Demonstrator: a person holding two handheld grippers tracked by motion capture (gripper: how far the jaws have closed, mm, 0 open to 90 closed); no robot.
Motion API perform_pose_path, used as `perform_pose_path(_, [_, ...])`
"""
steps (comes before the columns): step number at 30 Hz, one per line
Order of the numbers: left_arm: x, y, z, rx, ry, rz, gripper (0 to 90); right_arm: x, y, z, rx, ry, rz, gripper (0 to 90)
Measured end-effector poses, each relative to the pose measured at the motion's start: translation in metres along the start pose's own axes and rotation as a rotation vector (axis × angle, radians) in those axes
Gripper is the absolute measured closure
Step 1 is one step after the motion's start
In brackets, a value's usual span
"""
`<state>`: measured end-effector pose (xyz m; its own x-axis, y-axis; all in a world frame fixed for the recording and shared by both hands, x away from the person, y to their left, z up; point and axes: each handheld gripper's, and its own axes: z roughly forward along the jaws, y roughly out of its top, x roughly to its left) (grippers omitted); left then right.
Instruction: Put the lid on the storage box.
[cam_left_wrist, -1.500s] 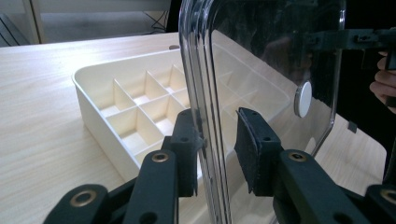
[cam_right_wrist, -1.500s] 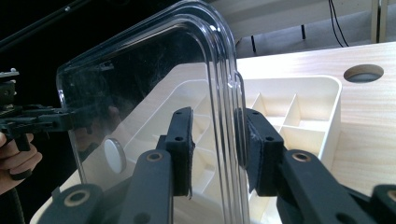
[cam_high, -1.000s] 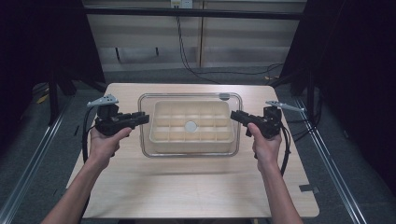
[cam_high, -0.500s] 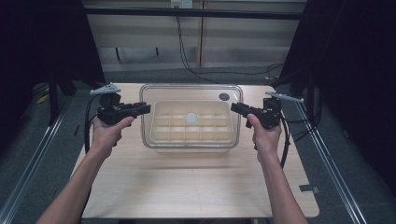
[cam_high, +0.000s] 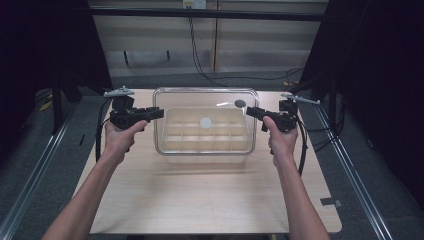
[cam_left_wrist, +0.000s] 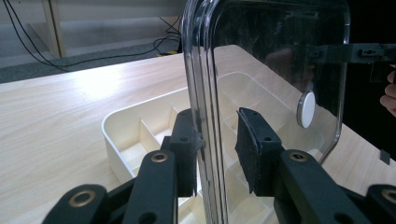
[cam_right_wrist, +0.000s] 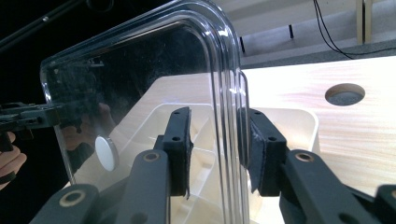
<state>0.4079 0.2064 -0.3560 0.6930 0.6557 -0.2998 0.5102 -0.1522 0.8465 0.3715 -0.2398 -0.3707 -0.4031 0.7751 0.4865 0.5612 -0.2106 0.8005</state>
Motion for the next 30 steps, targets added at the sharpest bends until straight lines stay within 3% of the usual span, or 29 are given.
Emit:
perform_pose_path(9, [0.009,0.003,0.013,0.016,0.008,-0.006,68.5,-0.010,0.002,0.009,0.007,-0.008,0.016,64.4])
perform_pose_path(16, [0.020,0.002,0.019,0.015,0.001,-0.040,67.0,-0.014,0.006,0.019,0.034,-0.012,0.017,64.6])
perform_pose_path(30, [0.026,-0.002,0.027,0.030,0.003,-0.058,65.8,-0.018,0.006,0.027,0.073,-0.031,0.008,63.9])
